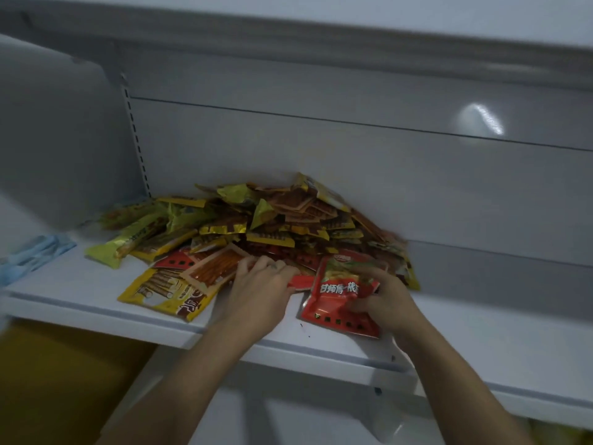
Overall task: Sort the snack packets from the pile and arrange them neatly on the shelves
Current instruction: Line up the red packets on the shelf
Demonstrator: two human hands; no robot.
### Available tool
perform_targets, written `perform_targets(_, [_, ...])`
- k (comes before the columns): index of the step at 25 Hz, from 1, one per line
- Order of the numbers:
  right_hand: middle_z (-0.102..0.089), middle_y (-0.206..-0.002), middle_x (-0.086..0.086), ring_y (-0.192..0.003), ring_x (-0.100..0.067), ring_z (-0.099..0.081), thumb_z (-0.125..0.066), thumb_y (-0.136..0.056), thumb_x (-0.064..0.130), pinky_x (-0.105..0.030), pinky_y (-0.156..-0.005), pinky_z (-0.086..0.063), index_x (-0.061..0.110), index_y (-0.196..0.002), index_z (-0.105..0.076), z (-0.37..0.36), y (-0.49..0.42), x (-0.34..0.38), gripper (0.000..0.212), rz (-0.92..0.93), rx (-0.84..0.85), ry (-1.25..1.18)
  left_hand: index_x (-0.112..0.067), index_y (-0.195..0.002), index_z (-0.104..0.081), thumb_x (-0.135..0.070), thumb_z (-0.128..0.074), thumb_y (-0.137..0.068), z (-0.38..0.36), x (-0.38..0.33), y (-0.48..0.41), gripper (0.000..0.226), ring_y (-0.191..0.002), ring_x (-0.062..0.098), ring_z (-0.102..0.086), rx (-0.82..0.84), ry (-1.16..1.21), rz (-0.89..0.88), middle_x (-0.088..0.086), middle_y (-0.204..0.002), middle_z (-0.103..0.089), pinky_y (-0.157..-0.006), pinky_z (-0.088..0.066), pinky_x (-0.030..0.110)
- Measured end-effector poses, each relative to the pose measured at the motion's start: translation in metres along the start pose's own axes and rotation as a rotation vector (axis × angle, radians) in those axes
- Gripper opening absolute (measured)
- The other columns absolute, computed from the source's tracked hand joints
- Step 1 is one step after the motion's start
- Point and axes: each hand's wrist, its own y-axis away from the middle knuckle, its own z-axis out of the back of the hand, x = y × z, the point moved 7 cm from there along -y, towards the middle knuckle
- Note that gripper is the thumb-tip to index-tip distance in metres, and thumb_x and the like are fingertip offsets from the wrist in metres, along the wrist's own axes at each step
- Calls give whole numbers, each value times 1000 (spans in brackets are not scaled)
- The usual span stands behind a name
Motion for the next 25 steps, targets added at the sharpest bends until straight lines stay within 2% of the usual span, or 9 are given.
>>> perform_targets(3, [-64,-100,5,-83,-12,-63,-64,-77,-11,-19,-59,-52,26,-114,-64,21,11,1,52,-26,-11,-79,-36,-132,-53,-51,-45,-98,10,-27,15,38,-119,9,-42,11,125,2,-16,-129,-56,-94,-28,27])
perform_targets(8, [-68,-100,-5,-81,-26,-68,-57,-77,-9,-31,-65,-55,28,-105,-70,74,16,-8,48,-52,-122,-306,-37,-135,-51,-64,-47,-91,4,-84,33,52,-110,2,-35,61,244,-24,-17,-129,-54,-89,-21,20])
perform_targets(10, [-66,-102,-2,-83,-26,-68,-57,-78,-8,-31,-64,-54,29,-104,-70,90,19,-12,48,-31,-141,-329,-37,-136,-51,-59,-46,-94,1,-90,29,47,-108,0,-30,50,277,-20,-17,-129,-53,-94,-19,21])
perform_targets(13, [-66,-99,-1,-77,-24,-68,-57,-79,-8,-27,-57,-52,27,-104,-70,106,21,-9,45,11,-151,-427,-36,-132,-53,-51,-44,-98,-5,-77,25,39,-124,6,-37,-31,272,104,-17,-134,-51,-103,-26,27])
perform_targets(15, [-68,-100,-4,-78,-24,-68,-57,-79,-8,-29,-61,-54,27,-100,-70,95,17,-5,43,16,-83,-437,-32,-130,-54,-40,-45,-100,-12,-69,24,32,-114,11,-49,-49,264,187,-11,-127,-59,-96,-39,29])
perform_targets(17, [-68,-101,-5,-79,-20,-68,-57,-84,-6,-25,-61,-55,24,-100,-69,66,12,-4,36,9,56,-346,-28,-128,-57,-24,-44,-102,-15,-73,22,30,-102,11,-58,-65,386,207,-5,-116,-66,-85,-48,27])
perform_targets(20, [-68,-98,-2,-73,-12,-67,-64,-91,15,-15,-49,-48,18,-109,-65,31,9,-6,19,-22,181,-156,-24,-126,-59,-15,-46,-100,-7,-65,18,30,-105,13,-59,-128,401,252,-3,-115,-64,-88,-52,31])
perform_targets(22, [-69,-100,1,-81,-12,-68,-72,-85,37,-20,-61,-53,20,-106,-65,22,0,-9,28,-17,205,-77,-27,-127,-57,-20,-50,-99,-1,-39,15,30,-112,15,-54,-146,232,309,-4,-121,-60,-92,-50,37])
perform_targets(25, [-66,-110,6,-97,-17,-66,-75,-63,68,-38,-87,-55,31,-111,-61,11,-8,-8,63,63,202,112,-27,-127,-59,-26,-55,-95,12,4,9,32,-113,22,-52,-130,-95,352,-1,-124,-60,-92,-46,39])
